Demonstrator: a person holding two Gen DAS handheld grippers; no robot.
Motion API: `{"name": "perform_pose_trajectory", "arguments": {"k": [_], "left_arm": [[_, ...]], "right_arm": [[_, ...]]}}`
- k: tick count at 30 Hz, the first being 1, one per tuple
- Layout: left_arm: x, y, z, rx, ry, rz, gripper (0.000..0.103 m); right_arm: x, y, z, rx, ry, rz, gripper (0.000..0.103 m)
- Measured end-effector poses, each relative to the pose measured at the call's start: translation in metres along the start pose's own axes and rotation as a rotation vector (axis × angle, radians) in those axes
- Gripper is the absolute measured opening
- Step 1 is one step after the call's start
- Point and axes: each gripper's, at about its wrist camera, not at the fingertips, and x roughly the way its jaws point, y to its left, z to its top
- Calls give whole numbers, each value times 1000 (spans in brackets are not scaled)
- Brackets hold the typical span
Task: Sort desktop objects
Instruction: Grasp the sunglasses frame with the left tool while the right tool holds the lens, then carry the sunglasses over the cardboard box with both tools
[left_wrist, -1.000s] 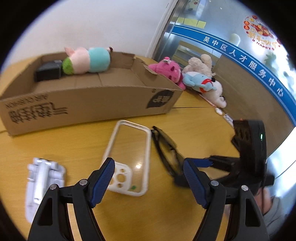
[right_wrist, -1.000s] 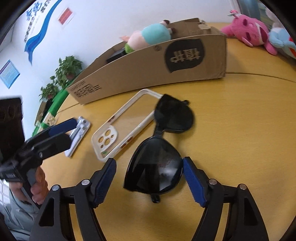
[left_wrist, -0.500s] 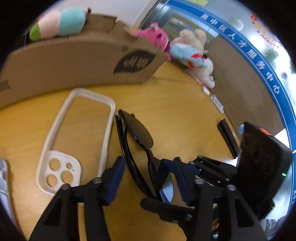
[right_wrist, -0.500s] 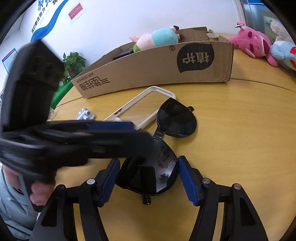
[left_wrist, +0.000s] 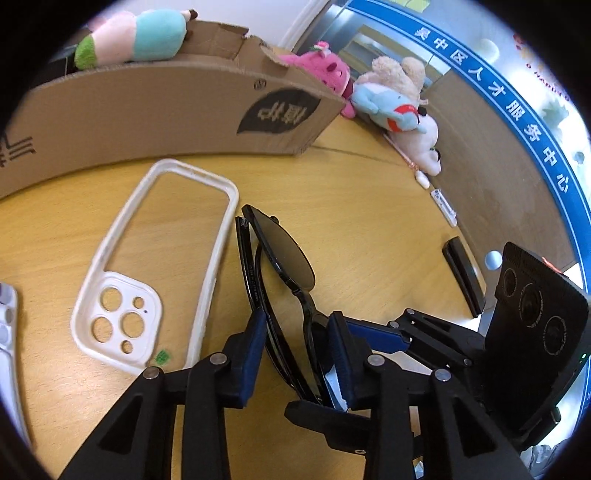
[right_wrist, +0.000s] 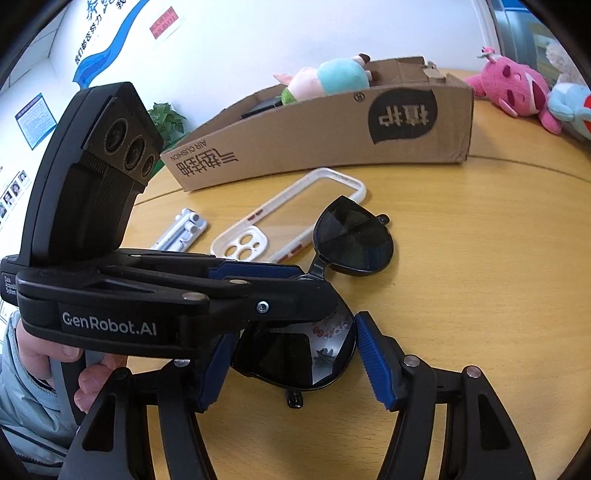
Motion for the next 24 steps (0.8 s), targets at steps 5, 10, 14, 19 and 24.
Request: {"name": "perform_pose_trajectory", "arguments": {"k": [5, 10, 14, 19, 24], "left_arm": [[-25, -1, 9, 3, -60, -9, 33], [-60, -10, 30, 42, -147, -5, 33], [-87, -16, 58, 72, -215, -5, 32], [-117, -23, 100, 130, -293, 14, 32], [-132, -20, 148, 162, -325, 18, 30]], "right_arm": [[-9, 13, 13, -40, -28, 6, 62], [-29, 32, 39, -94, -85, -1, 62], [-42, 50, 74, -156, -143, -7, 62], [-58, 62, 121, -221, -207, -7, 62], [-60, 61, 175, -254, -255, 5, 62]]}}
